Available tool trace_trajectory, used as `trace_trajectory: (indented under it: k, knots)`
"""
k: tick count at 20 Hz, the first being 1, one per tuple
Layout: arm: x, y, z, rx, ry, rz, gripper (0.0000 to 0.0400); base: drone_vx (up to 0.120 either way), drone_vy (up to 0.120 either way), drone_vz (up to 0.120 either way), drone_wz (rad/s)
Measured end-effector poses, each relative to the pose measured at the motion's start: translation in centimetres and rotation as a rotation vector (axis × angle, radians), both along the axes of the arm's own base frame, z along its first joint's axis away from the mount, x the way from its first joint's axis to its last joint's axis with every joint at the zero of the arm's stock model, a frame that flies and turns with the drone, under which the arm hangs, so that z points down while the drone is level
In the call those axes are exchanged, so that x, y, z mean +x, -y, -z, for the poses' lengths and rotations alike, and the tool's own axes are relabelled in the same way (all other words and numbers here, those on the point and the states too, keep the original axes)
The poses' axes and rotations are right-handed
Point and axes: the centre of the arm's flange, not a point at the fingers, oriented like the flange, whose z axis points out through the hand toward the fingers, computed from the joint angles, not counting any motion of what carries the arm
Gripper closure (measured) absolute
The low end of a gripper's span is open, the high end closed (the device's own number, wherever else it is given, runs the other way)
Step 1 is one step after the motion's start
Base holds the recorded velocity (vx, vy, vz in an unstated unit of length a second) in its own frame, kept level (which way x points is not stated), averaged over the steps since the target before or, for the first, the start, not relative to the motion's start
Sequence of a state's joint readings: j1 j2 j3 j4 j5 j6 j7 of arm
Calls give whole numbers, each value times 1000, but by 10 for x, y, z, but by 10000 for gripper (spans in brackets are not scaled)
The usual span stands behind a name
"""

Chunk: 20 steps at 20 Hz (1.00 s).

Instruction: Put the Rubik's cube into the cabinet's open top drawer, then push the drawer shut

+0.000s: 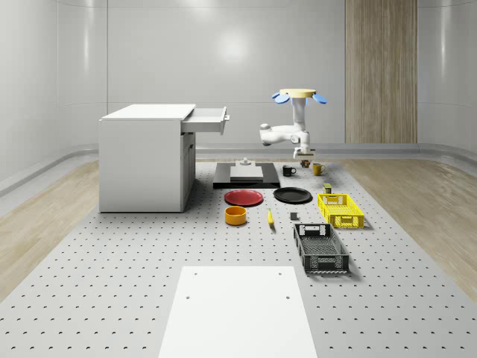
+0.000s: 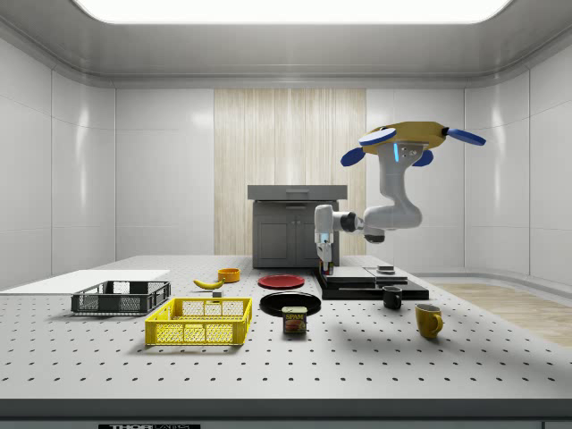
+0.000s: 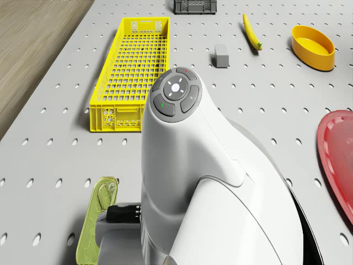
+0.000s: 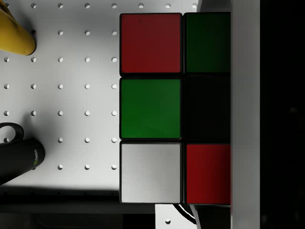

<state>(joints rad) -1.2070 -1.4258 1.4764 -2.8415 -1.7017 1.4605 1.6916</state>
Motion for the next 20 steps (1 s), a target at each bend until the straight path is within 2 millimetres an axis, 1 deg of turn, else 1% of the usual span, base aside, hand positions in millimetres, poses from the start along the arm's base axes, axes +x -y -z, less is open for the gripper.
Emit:
trace_trajectory:
  k: [15,20]
  knots:
    - [0,0,0,0,0,0,75,120,-120,120,0]
    - [0,0,0,0,0,0,75,0,-120,120,0]
